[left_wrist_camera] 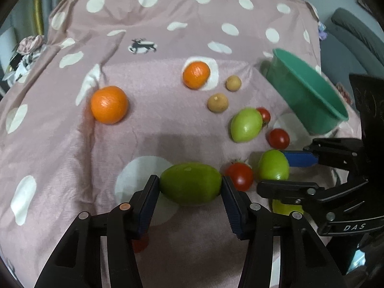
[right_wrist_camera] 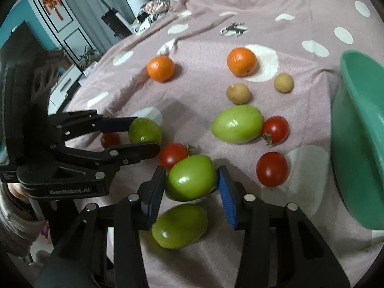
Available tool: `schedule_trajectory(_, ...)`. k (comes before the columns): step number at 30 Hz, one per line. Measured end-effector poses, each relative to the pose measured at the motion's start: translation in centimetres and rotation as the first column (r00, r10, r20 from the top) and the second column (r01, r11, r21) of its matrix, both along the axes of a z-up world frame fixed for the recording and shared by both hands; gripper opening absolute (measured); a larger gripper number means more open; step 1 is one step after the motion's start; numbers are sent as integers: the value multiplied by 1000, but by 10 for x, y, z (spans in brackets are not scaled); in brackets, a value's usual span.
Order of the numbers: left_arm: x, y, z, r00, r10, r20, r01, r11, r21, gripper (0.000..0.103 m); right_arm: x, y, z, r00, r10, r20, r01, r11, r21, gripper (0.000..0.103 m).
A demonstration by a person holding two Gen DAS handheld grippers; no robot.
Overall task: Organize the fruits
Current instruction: 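Grasp a green tomato with the left gripper while the right gripper grasps another green tomato, then carry both green tomatoes over the teal bowl and open both grippers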
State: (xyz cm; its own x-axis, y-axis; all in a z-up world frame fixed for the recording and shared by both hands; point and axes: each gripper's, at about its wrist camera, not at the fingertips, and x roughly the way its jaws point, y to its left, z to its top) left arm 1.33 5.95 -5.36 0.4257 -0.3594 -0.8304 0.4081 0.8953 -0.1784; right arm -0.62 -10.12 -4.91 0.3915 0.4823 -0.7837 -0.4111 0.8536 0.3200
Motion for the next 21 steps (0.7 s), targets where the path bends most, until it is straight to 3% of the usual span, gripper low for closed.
schedule_trajectory(8, -6, 8, 22, 999, 20, 49, -18, 999, -36, 52, -4, -6, 20, 999, -18, 36, 16, 998, 53, 44)
schedule_trajectory(21, -1, -21, 52, 994, 1, 109, 8, 996, -84, 52, -17, -50, 49, 985, -127, 119, 114, 987, 112, 44)
